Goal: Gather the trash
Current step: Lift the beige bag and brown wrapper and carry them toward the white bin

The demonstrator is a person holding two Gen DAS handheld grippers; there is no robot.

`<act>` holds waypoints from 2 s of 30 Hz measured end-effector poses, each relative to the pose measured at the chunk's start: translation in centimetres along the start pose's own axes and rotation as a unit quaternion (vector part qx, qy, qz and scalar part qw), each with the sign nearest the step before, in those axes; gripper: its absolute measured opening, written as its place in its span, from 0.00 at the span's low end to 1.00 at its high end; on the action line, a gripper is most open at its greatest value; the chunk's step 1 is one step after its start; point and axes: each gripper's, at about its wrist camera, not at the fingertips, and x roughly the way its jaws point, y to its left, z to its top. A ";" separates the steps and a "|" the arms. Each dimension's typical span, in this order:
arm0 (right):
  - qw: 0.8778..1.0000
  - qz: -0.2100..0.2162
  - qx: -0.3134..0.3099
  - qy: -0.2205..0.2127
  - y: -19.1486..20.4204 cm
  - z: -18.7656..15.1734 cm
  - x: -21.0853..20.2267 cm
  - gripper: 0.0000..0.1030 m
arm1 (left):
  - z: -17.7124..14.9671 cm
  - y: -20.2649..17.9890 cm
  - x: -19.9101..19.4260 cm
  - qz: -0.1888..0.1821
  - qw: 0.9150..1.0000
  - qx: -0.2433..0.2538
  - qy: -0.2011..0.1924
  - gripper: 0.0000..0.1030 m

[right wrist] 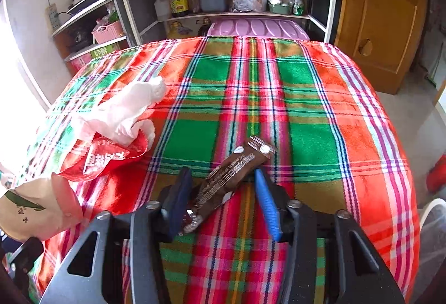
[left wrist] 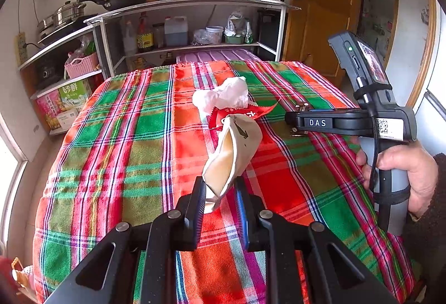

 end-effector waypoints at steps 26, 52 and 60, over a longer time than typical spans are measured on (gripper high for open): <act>0.999 0.035 -0.028 -0.015 0.5 -2.4 -3.6 0.23 | 0.0 -0.6 0.4 -0.022 1.000 -0.015 -0.001 0.20; 0.997 0.032 0.007 -0.073 -3.5 -8.6 -13.5 0.23 | 0.1 -7.0 -2.0 -0.072 0.997 0.013 -0.025 0.17; 0.995 0.023 0.031 -0.092 -5.8 -9.6 -15.6 0.23 | 0.9 -9.3 -2.5 -0.091 0.995 0.021 -0.040 0.14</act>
